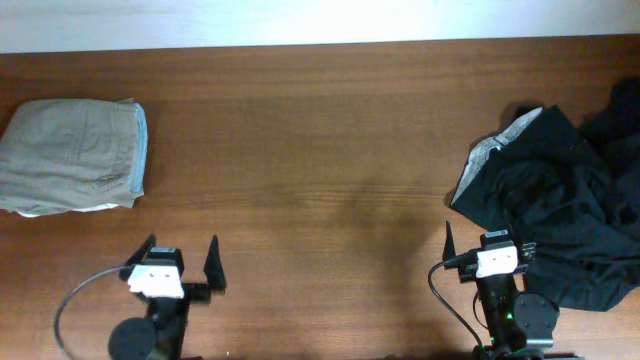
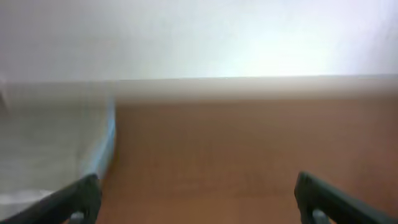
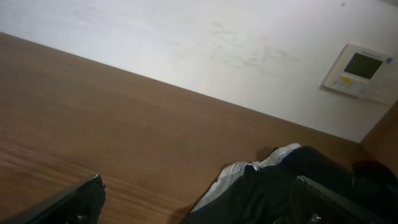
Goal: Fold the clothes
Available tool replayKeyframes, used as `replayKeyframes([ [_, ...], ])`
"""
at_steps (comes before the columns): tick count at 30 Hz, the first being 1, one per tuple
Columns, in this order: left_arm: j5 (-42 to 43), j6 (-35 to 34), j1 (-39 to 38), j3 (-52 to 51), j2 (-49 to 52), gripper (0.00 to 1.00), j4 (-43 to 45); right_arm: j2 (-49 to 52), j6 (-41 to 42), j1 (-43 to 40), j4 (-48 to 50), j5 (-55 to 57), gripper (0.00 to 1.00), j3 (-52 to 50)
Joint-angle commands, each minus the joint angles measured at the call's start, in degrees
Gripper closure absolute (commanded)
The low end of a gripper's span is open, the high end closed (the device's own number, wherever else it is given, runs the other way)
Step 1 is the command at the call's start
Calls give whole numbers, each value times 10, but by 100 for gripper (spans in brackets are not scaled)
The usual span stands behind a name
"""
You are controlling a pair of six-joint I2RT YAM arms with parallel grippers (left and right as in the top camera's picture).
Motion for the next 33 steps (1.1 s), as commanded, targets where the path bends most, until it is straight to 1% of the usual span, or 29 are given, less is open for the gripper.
replayKeyframes([
  [1, -4, 4, -3, -128, -5, 1, 207, -2, 2, 6, 0, 5, 1, -5],
  [3, -15, 4, -3, -127, -6, 1, 171, -2, 2, 6, 0, 5, 1, -5],
  [4, -14, 4, -3, -127, -6, 1, 123, -2, 2, 6, 0, 5, 1, -5],
  [6, -16, 4, -3, -127, -6, 1, 116, -2, 2, 6, 0, 5, 1, -5],
  [33, -17, 4, -2, -127, -5, 1, 116, -2, 2, 6, 0, 5, 1, -5],
])
